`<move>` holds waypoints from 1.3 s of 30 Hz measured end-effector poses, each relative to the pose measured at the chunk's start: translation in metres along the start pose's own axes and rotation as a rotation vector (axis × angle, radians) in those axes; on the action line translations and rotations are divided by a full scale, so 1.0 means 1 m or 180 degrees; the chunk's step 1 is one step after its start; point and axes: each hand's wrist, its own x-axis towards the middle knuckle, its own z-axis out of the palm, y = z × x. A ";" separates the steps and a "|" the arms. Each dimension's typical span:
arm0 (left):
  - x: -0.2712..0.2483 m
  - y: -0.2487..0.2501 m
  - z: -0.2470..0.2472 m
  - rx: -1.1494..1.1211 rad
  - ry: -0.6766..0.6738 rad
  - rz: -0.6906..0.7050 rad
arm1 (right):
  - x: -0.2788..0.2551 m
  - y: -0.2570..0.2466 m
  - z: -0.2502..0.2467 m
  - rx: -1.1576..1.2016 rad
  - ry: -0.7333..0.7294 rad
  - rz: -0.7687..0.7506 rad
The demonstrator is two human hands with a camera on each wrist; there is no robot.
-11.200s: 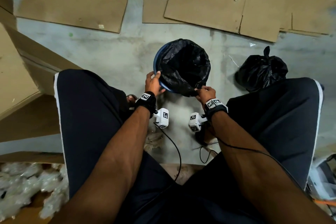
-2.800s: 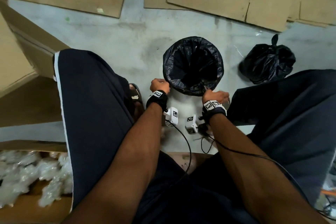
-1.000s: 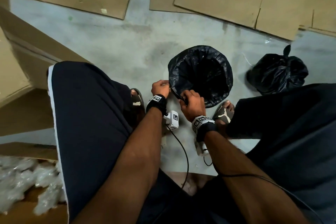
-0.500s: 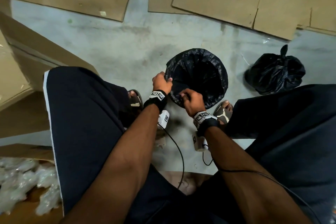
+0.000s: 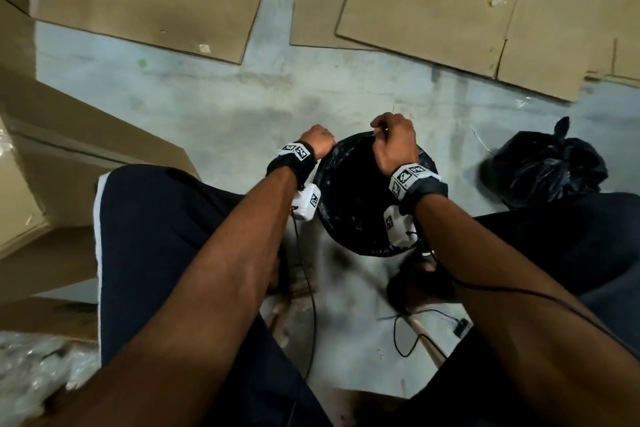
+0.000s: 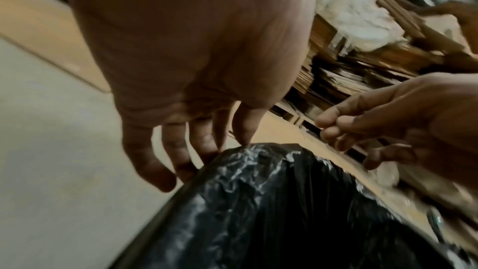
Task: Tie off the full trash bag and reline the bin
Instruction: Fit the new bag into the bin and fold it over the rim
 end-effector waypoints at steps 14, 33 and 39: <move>0.038 -0.012 0.003 -0.1158 -0.0435 -0.0437 | 0.079 0.022 0.031 -0.0941 -0.2065 0.1479; 0.029 0.020 0.022 -0.0634 -0.0275 0.0777 | 0.083 0.084 0.006 -0.0753 -0.1924 0.2143; 0.023 0.014 0.025 0.0603 0.0069 0.0952 | 0.059 0.086 -0.019 0.0037 -0.1836 0.2412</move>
